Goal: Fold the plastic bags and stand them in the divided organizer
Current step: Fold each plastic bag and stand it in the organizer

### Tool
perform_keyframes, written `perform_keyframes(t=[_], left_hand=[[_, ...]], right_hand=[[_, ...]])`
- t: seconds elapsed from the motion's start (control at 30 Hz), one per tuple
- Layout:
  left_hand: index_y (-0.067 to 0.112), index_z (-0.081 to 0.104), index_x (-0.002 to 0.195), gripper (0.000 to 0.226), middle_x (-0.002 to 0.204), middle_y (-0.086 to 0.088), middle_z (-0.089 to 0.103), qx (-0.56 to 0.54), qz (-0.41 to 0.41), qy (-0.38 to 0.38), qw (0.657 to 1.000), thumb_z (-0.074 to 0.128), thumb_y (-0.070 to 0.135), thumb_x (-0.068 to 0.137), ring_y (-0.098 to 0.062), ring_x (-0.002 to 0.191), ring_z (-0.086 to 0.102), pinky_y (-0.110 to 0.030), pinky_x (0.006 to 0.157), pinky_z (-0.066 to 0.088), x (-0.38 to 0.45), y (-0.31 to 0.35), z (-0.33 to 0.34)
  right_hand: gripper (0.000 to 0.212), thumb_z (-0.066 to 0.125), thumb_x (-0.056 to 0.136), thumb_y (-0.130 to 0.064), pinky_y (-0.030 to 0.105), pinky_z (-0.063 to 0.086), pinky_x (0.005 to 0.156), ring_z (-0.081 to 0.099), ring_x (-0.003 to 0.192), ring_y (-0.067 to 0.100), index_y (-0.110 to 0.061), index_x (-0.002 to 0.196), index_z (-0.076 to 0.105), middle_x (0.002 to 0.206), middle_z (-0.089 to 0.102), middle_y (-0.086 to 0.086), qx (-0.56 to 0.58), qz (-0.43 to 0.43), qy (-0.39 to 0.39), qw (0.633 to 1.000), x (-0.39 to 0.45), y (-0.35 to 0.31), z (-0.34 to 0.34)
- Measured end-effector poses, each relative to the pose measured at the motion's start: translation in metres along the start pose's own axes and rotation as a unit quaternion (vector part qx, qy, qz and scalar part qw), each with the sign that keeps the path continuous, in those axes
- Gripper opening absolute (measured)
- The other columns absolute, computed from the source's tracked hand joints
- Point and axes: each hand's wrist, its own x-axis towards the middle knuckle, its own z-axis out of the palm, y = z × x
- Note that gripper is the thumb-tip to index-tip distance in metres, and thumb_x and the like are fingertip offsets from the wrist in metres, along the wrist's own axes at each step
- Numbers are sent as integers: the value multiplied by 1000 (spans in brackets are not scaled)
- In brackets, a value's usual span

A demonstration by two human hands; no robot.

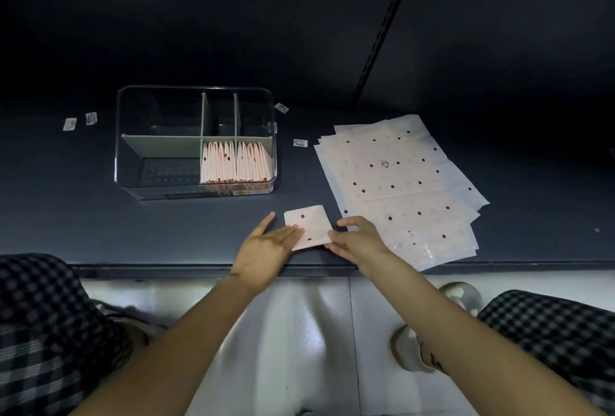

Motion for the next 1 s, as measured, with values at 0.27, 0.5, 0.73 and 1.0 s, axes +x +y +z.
perform_keyframes(t=[0.27, 0.5, 0.73, 1.0], left_hand=[[17, 59, 108, 30, 105, -9, 65, -101, -4, -114, 988, 34, 32, 101, -29, 104, 57, -36, 86, 43, 17, -7, -55], [34, 59, 74, 24, 63, 14, 57, -384, -54, -94, 917, 50, 30, 96, -2, 62, 52, -25, 60, 39, 16, -11, -107], [16, 69, 80, 12, 67, 5, 72, -611, -186, -65, 767, 65, 6, 86, -6, 65, 67, -16, 58, 53, -3, -34, -107], [22, 68, 106, 21, 105, 4, 70, -351, -278, 105, 888, 67, 28, 86, -17, 99, 63, -36, 89, 48, -15, -101, -107]], right_hand=[[49, 53, 92, -43, 27, 31, 103, 39, 126, 16, -25, 137, 47, 139, 46, -4, -572, -419, -34, 704, -36, -32, -14], [30, 42, 98, -36, 36, 43, 70, 56, 75, 23, -13, 91, 61, 77, 63, 6, -562, -421, -77, 708, -66, -50, 0], [25, 55, 94, -17, 24, 45, 64, 52, 62, 6, -6, 74, 64, 66, 58, -5, -357, -339, -176, 852, -79, -91, 15], [15, 56, 92, -9, 19, 56, 63, 66, 77, 8, -11, 85, 69, 83, 68, -1, -343, -331, -144, 867, -60, -126, 74]])
